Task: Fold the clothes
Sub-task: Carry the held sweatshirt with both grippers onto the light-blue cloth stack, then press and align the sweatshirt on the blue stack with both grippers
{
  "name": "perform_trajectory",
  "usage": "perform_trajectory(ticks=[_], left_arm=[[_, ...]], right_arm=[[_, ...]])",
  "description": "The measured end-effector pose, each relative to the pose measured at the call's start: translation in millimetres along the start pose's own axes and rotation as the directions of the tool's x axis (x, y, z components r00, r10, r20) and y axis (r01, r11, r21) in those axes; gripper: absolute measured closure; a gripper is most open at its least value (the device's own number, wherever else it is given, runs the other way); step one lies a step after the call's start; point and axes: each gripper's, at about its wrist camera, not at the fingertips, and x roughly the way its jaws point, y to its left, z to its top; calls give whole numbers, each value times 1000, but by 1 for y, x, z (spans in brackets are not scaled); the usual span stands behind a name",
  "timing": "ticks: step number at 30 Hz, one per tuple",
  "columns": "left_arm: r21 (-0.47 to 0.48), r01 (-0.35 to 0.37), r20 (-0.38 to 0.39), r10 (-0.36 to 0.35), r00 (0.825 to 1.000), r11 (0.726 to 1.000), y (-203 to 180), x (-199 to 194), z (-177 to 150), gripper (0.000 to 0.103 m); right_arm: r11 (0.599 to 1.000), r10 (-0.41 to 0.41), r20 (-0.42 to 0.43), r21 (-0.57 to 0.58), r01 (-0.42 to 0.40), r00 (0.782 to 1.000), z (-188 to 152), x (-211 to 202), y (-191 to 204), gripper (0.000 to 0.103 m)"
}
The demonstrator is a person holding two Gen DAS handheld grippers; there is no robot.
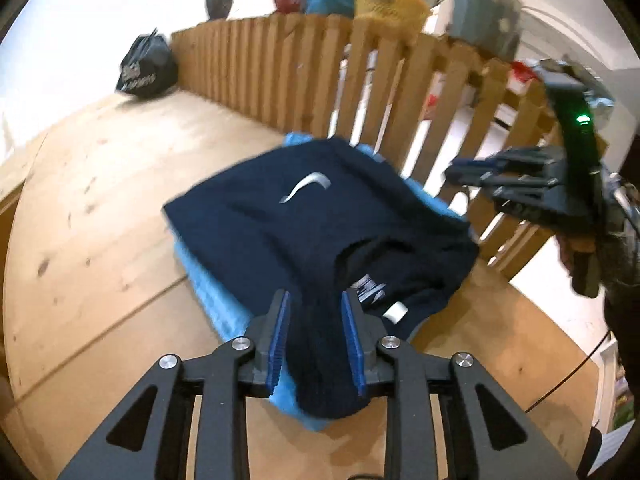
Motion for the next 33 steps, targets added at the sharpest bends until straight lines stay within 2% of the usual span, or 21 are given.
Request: perform_trajectory(ticks=[3,5,6,7,8,11,13,14,16,18,20,21,22,23,24,26,29,31,33], left_arm=[[26,43,-33,-43,999,999,-9,17,-2,73],[29,65,-116,-61,991,998,-9,40,-14,69],[23,52,-183,-47,982,998,-7,57,-24,72],[29,49,-207,-42,977,998,-7,63,-32,74],[24,65,-187,-59,981,998,-5,56,-34,74],[-35,135,-77,-137,988,990,5,12,-25,72],[-64,135,7,-135,991,989,15,-14,-12,71],[-71,122,21,-121,992,990,17,-19,-5,71],[-64,98,17,-97,995,993,14,-14,5,71],[-38,89,-14,-90,996,995,6,2,5,71],[-1,76,-93,-76,993,997,-2,30,-3,71],[4,73,-141,-71,987,997,-5,46,-9,71],[22,62,-165,-58,985,998,-8,57,-17,71],[60,45,-169,-34,985,997,-11,61,-24,71],[97,27,-172,-10,985,995,-15,66,-31,71],[109,31,-174,-11,985,994,-18,59,-34,71],[89,47,-162,-32,986,995,-16,42,-26,71],[132,18,-138,1,990,991,-21,37,-20,71],[136,-1,-142,21,990,991,-21,44,-19,71]], right_arm=[[998,-16,-93,-65,10,996,-12,32,10,85],[988,-133,-182,-104,115,974,-24,58,3,88],[988,-140,-208,-99,121,968,-28,63,-4,88],[992,-118,-202,-69,106,972,-29,57,-11,88],[995,-95,-188,-34,90,978,-28,48,-18,88],[993,-111,-95,-35,108,989,-21,11,-23,86],[1000,-18,-68,9,19,998,-14,-5,-27,86],[999,35,-56,34,-33,998,-10,-12,-29,87],[997,60,-48,46,-57,997,-1,-13,-26,92],[997,66,-76,49,-63,995,4,-3,-22,95],[994,92,-123,73,-83,988,4,15,-21,95],[995,80,-154,72,-70,985,3,28,-22,95],[999,20,-198,47,-10,980,-4,43,-23,95],[997,-70,-250,-4,71,966,-11,58,-24,101],[996,-93,-261,-15,92,961,-13,61,-27,101],[995,-96,-226,0,99,969,-8,50,-32,101],[992,-119,-104,32,122,988,16,20,-37,97],[987,-159,-101,12,161,982,19,24,-36,97],[979,-202,-109,-15,202,973,19,30,-33,97]])
